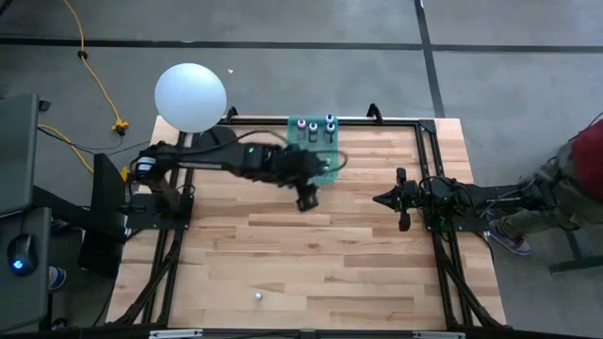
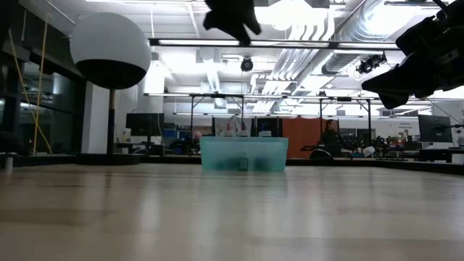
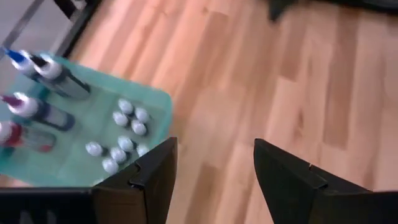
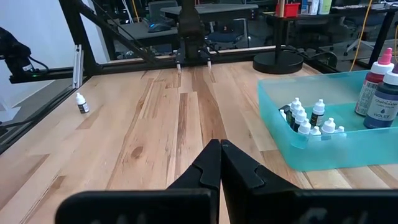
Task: Pick & Place food coloring
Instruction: Put the small black food coloring bottle into the light blue bin
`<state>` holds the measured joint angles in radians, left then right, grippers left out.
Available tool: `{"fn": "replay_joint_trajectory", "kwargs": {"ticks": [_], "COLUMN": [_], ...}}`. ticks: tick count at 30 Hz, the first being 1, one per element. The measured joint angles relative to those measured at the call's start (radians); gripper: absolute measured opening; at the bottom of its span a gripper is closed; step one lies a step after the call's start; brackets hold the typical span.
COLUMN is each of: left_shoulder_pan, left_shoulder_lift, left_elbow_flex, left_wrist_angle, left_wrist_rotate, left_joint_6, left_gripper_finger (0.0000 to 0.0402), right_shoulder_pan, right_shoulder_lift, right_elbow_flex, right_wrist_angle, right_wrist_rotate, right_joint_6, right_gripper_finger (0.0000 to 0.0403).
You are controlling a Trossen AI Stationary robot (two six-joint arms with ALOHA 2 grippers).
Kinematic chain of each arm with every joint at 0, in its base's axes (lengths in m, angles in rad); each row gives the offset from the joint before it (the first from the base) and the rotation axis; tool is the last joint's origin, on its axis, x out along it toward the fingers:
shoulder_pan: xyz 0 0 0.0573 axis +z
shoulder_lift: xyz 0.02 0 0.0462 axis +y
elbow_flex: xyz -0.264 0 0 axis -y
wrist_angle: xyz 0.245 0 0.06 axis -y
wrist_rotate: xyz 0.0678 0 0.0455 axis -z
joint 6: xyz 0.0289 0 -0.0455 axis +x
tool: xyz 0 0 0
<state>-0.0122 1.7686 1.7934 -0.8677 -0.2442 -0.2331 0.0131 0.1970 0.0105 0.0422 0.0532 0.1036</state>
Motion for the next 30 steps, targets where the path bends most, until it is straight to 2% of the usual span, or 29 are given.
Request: {"fn": "replay_joint_trajectory", "kwargs": {"ticks": [11, 15, 22, 26, 30], "left_shoulder_pan": [-0.218, -0.311, -0.433, -0.496, -0.562], "left_shoulder_lift": [-0.255, -0.330, -0.451, -0.495, -0.506], "left_elbow_flex": [-0.487, -0.618, -0.799, -0.870, -0.913], "left_wrist_angle": [0.125, 0.124, 0.203, 0.260, 0.295], "left_wrist_rotate": [0.008, 0.031, 0.108, 0.130, 0.130], "left_joint_6": [-0.143, -0.200, -0.209, -0.155, -0.004], "left_gripper_finger": [0.0202, 0.0202, 0.0202, 0.0202, 0.0202], "right_shoulder_pan": [0.000, 0.000, 0.000, 0.000, 0.000], "right_shoulder_lift": [0.000, 0.011, 0.019, 0.019, 0.019], "right_elbow_flex": [0.000, 0.000, 0.000, 0.000, 0.000], "right_wrist_angle": [0.001, 0.005, 0.000, 0.000, 0.000], "right_wrist_rotate": [0.000, 0.000, 0.000, 0.000, 0.000], "right_joint_6": [0.000, 0.000, 0.000, 0.000, 0.000], "right_gripper_finger": [0.0000, 0.0000, 0.0000, 0.0000, 0.0000]}}
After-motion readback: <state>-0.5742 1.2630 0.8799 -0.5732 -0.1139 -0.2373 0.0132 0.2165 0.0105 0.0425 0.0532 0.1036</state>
